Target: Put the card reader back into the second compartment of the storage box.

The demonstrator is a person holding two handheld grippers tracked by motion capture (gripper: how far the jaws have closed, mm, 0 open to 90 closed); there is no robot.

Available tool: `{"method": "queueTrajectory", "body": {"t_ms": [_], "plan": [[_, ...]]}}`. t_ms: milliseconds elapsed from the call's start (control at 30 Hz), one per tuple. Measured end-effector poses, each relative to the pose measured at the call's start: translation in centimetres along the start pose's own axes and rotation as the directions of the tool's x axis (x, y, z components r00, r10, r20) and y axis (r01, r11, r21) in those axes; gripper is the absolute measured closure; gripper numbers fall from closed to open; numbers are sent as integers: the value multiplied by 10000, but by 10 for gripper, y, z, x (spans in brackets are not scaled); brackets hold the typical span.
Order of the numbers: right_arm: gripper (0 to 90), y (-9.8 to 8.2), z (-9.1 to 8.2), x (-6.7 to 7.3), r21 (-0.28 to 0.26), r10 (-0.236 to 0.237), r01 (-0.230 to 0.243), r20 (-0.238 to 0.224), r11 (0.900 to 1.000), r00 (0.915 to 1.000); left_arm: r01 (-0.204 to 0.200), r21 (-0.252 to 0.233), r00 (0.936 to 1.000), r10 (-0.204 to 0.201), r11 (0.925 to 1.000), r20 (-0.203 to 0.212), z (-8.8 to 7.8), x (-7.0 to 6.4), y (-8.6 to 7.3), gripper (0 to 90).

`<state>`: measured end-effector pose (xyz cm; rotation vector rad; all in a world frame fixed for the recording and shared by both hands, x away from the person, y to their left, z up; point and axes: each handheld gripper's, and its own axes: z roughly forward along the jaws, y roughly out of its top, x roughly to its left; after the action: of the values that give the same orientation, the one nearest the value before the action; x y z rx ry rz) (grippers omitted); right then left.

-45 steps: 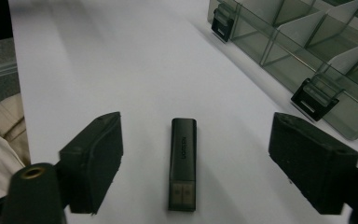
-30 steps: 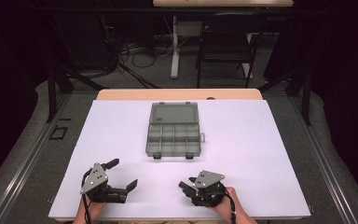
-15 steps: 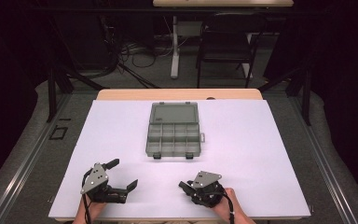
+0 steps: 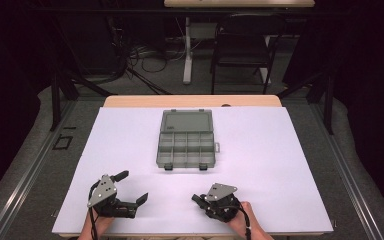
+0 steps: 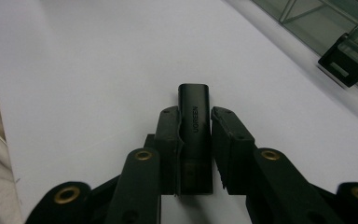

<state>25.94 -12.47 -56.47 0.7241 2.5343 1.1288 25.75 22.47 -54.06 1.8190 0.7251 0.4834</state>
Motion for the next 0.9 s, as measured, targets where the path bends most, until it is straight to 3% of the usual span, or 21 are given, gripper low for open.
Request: {"method": "queueTrajectory", "body": {"t_ms": [200, 900], "plan": [[731, -1, 0, -1, -18, 151, -151, -78, 9999, 9999, 24, 14, 10000, -24, 10000, -12, 0, 0, 0, 3], [736, 2, -6, -3, -226, -14, 13, -46, 9997, 10000, 17, 22, 10000, -17, 10000, 31, 0, 0, 0, 3]]}}
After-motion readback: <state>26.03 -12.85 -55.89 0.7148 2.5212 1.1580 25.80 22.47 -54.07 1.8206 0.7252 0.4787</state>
